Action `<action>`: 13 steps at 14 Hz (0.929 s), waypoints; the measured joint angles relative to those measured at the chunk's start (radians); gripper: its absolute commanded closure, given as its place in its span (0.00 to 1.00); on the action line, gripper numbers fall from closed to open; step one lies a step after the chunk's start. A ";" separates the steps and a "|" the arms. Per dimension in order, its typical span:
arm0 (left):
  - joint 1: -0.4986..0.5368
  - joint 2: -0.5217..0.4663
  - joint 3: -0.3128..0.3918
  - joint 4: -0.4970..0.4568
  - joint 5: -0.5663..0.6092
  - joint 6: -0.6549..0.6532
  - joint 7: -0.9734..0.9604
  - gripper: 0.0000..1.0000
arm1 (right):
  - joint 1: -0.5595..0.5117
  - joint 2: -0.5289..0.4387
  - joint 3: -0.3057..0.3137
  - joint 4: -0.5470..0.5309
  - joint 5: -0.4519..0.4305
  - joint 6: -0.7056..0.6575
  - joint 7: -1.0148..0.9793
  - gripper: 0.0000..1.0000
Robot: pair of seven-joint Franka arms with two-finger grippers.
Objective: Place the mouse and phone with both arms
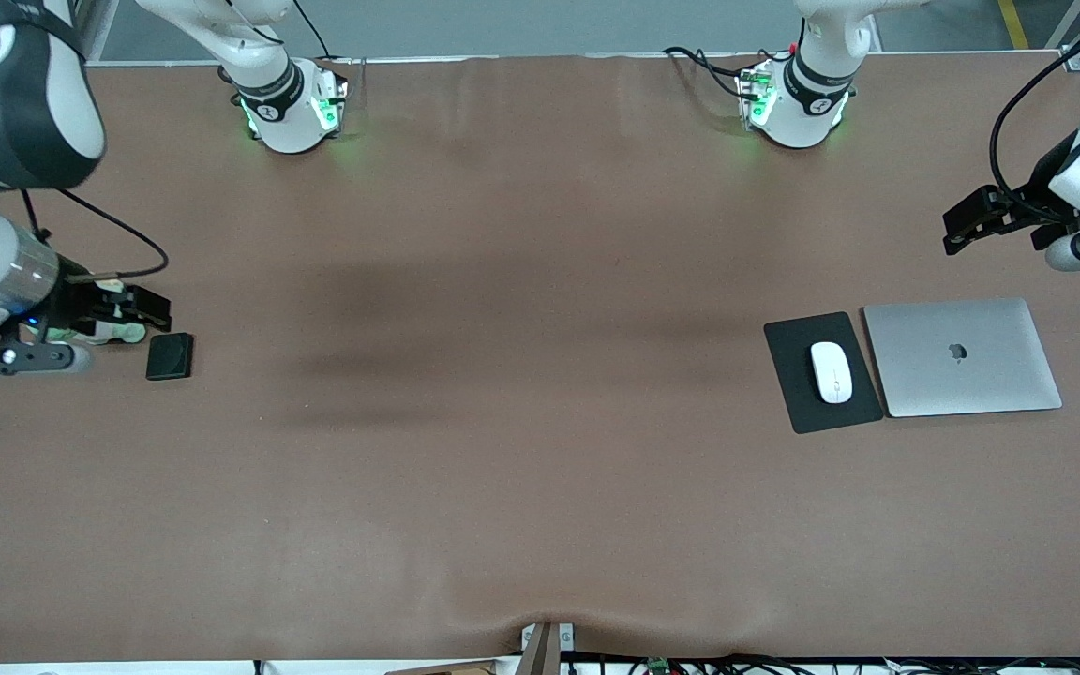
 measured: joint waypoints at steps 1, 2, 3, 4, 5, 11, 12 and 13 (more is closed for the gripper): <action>0.000 0.000 0.000 0.000 0.000 0.000 0.000 0.00 | 0.003 -0.002 -0.002 0.041 0.000 -0.040 0.000 0.00; 0.000 0.000 0.000 0.000 0.000 0.000 0.000 0.00 | 0.006 -0.003 -0.007 0.077 0.000 -0.069 0.000 0.00; 0.000 0.000 0.000 0.000 0.000 0.000 0.000 0.00 | 0.016 -0.003 -0.020 0.105 0.000 -0.090 0.000 0.00; 0.000 0.000 0.000 0.000 0.000 0.000 0.000 0.00 | 0.035 -0.003 -0.044 0.130 0.001 -0.111 0.000 0.00; 0.000 0.000 0.000 0.000 0.000 0.000 0.000 0.00 | 0.060 -0.003 -0.072 0.156 0.001 -0.138 -0.002 0.00; 0.000 0.000 0.000 0.002 0.000 0.000 0.000 0.00 | 0.107 -0.007 -0.125 0.276 0.020 -0.284 -0.040 0.00; 0.000 0.000 0.000 0.003 0.000 0.000 0.000 0.00 | 0.117 -0.013 -0.151 0.281 0.047 -0.287 -0.041 0.00; 0.000 0.000 0.000 0.006 0.000 0.000 0.000 0.00 | 0.126 -0.020 -0.185 0.282 0.080 -0.288 -0.042 0.00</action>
